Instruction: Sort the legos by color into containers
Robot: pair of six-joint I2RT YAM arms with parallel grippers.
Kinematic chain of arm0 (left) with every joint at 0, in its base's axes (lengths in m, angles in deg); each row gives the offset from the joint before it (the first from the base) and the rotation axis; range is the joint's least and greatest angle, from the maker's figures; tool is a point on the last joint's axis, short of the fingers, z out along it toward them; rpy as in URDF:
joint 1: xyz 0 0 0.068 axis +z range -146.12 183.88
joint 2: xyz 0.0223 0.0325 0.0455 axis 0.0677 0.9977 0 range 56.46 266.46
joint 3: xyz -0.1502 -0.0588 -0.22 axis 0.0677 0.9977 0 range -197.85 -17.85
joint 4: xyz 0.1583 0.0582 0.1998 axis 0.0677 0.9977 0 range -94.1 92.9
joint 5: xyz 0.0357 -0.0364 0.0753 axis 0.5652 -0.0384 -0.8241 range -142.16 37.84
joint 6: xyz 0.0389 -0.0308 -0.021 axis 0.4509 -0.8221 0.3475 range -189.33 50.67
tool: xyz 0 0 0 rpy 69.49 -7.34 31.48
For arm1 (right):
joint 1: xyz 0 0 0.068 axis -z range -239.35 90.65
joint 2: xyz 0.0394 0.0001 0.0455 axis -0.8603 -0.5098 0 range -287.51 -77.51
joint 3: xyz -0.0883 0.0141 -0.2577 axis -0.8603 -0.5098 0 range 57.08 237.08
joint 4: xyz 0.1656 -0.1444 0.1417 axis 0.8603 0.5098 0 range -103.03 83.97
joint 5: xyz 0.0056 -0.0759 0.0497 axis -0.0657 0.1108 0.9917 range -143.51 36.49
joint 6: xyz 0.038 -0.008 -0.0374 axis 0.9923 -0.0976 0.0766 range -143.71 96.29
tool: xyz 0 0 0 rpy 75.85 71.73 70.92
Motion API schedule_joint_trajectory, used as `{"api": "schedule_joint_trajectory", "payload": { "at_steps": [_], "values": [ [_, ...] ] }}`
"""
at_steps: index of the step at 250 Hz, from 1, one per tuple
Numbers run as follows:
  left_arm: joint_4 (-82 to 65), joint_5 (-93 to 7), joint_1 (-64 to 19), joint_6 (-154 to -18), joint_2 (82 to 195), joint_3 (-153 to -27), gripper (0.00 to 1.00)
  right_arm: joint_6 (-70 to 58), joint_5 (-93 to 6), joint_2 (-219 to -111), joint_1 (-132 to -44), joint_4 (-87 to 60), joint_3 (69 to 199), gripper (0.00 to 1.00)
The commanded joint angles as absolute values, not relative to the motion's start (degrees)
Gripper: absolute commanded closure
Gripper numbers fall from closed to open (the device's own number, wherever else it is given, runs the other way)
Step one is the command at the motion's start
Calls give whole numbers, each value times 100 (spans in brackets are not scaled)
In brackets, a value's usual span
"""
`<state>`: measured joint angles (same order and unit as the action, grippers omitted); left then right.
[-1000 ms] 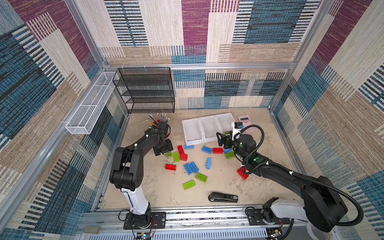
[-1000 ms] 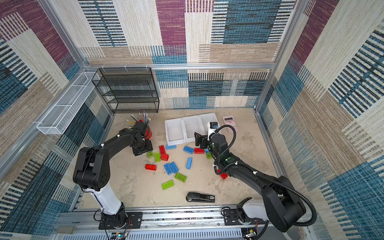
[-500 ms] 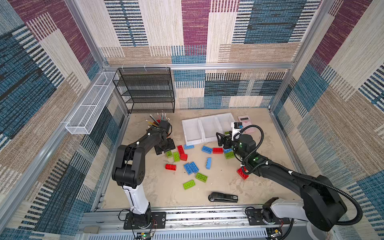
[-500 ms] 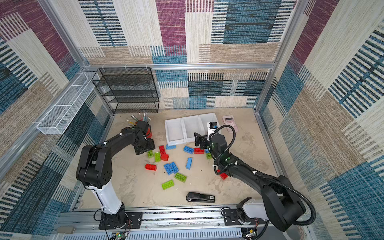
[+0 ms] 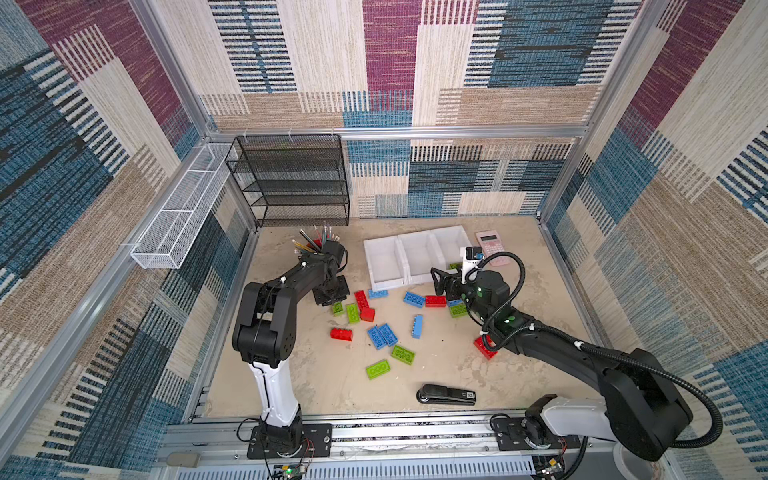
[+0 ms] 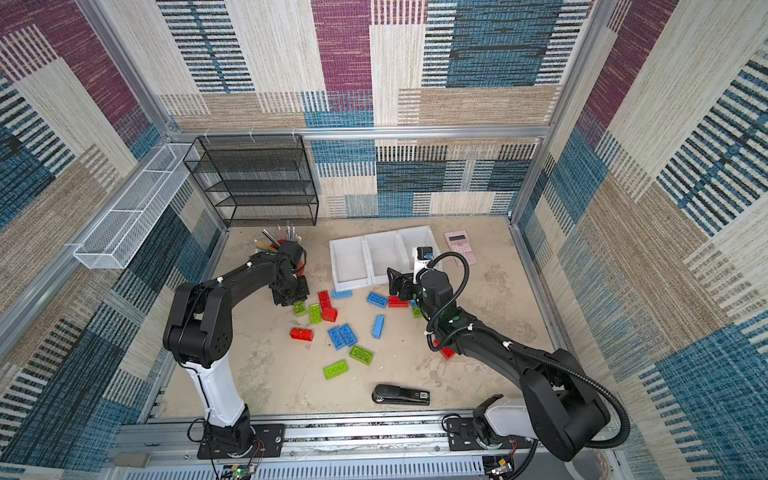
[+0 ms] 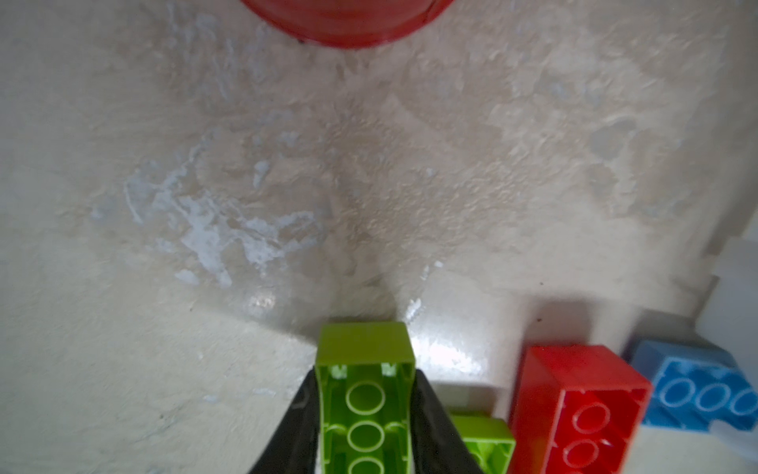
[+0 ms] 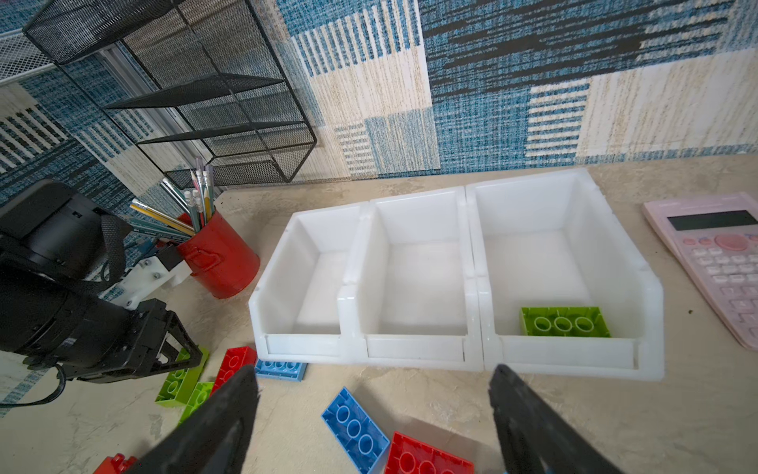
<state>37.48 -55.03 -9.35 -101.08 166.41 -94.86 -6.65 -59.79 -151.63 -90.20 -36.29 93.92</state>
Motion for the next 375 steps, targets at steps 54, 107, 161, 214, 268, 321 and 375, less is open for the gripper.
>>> {"api": "schedule_joint_trajectory", "payload": {
  "at_steps": [54, 107, 161, 214, 268, 321, 375],
  "values": [
    [3986, -5608, -947, -9999, 16173, -9504, 73, -713, -6132, -14934, -9057, -3701, 9416, 11],
    [4503, -5455, -1164, -9708, 15999, -10314, 73, -632, -6107, -14690, -9071, -3544, 9312, 10],
    [4789, -5093, -1533, -9635, 16449, -11649, 72, -537, -6051, -14359, -9073, -3270, 9122, 10],
    [4740, -4610, -1939, -9788, 17367, -13044, 73, -509, -5957, -13929, -9072, -2878, 9018, 10],
    [4587, -4259, -2389, -10266, 18451, -14598, 73, -580, -6075, -13591, -9079, -2583, 8949, 10],
    [4221, -3940, -2765, -10776, 19481, -15987, 73, -490, -5814, -13410, -9081, -2261, 9077, 10],
    [2910, -3560, -2933, -11425, 20047, -16218, 73, -343, -5624, -12904, -9082, -1819, 9209, 10]
  ]
}}
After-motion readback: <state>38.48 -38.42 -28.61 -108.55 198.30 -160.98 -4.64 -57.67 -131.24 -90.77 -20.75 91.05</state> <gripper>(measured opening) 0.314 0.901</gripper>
